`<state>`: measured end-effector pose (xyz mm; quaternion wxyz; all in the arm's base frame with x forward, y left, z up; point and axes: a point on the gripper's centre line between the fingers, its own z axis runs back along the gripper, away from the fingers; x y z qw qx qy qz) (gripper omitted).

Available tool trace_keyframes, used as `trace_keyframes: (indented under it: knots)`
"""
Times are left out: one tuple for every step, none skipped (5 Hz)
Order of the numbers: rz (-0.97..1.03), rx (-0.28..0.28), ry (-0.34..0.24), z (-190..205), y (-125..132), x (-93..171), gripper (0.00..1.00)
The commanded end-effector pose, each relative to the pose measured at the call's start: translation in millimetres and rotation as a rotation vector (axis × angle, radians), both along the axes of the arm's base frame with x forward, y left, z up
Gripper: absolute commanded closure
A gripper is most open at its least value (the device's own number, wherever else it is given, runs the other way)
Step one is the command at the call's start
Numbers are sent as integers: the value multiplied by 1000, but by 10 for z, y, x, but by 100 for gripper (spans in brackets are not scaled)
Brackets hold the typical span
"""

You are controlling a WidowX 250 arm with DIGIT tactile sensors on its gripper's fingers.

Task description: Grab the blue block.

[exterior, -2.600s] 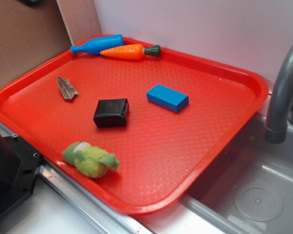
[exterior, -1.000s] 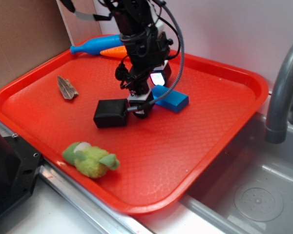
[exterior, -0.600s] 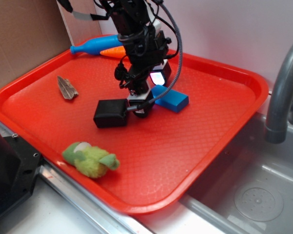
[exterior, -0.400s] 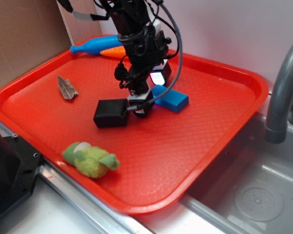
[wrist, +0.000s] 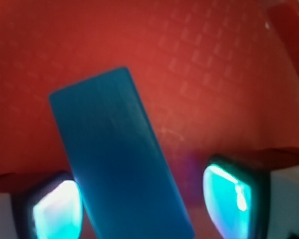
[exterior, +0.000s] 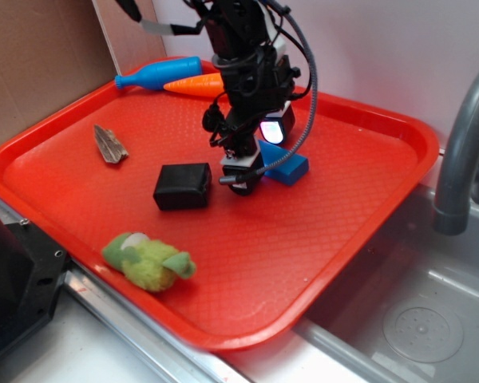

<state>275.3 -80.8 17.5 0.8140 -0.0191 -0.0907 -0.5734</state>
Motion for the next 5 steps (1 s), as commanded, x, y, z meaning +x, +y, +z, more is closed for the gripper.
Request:
trace_keyframes:
  knots:
    - [-72,18,21,-107,-216,-159,100]
    - [-70,10,15,-129,-223,-150,100]
    - [-52,7,12,-117,-202,-151,100]
    - [195,18,-3,317,-4,-192,100]
    - [446,-10,32,821,451,-393,100]
